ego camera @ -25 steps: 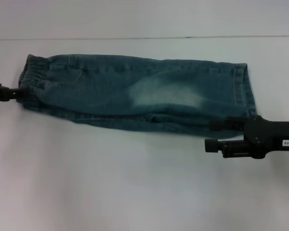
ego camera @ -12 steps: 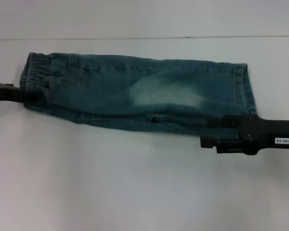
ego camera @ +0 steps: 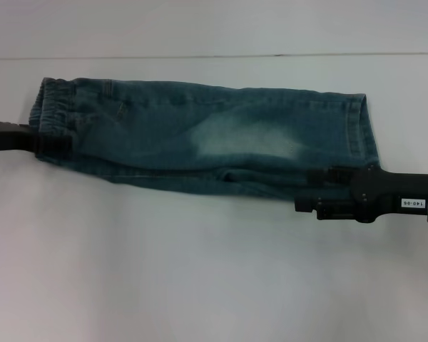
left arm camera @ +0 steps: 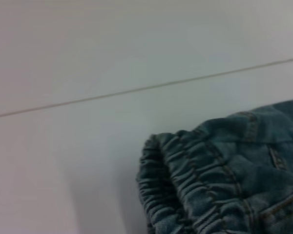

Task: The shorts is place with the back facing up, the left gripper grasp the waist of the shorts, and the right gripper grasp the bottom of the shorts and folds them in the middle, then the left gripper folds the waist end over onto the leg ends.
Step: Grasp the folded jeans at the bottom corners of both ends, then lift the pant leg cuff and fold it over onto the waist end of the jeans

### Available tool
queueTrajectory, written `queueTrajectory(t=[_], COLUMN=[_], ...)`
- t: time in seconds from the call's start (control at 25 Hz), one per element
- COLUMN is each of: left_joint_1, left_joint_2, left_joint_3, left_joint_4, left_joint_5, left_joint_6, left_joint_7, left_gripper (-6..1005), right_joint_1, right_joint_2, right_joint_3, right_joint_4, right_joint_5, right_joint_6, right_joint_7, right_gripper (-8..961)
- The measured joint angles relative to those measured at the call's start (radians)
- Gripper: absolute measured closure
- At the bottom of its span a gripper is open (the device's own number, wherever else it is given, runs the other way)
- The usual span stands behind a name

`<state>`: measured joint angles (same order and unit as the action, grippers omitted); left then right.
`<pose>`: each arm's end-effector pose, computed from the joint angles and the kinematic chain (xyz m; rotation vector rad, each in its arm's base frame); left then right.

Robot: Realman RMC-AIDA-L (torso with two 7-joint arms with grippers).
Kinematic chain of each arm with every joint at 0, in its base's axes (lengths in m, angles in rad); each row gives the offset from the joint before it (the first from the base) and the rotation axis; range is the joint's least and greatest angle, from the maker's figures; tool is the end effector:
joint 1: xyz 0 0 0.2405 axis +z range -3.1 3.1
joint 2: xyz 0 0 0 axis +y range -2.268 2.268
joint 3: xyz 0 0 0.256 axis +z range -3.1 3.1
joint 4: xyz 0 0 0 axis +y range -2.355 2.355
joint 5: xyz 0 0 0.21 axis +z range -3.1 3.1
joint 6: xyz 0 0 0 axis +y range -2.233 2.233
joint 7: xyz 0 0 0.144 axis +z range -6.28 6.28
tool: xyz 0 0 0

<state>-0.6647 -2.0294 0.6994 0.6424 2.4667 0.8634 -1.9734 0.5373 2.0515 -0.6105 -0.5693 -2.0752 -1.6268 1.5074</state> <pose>-0.3259 0.4147 0.0353 -2.1223 -1.0677 -0.0198 0.2733 0.3164 -0.0013 -2.7437 0.9093 0.7593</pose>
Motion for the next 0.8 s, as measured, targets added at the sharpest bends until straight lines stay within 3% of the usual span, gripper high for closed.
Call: queueTrajectory(t=[0.36, 0.56, 0.8], left_joint_1=[0.053, 0.063, 0.063], left_joint_2=[-0.038, -0.044, -0.044], left_joint_3=[0.045, 0.057, 0.058], left_joint_4=[0.113, 0.128, 0.129], left_joint_5=[-0.001, 0.0, -0.003], left_joint_6=[0.026, 0.04, 0.06], left_joint_7=[0.027, 0.027, 0.027], left_gripper=[201, 430, 517], right_joint_1=[0.0, -0.001, -0.001], right_joint_2=[0.007, 0.009, 0.011], right_joint_3=[0.0, 0.0, 0.0], right_joint_4=[0.0, 0.0, 0.007], right_joint_5=[0.0, 0.0, 0.0], right_joint_6=[0.015, 0.021, 0.022], right_joint_7=[0.0, 0.0, 0.0], right_gripper=[88, 88, 88])
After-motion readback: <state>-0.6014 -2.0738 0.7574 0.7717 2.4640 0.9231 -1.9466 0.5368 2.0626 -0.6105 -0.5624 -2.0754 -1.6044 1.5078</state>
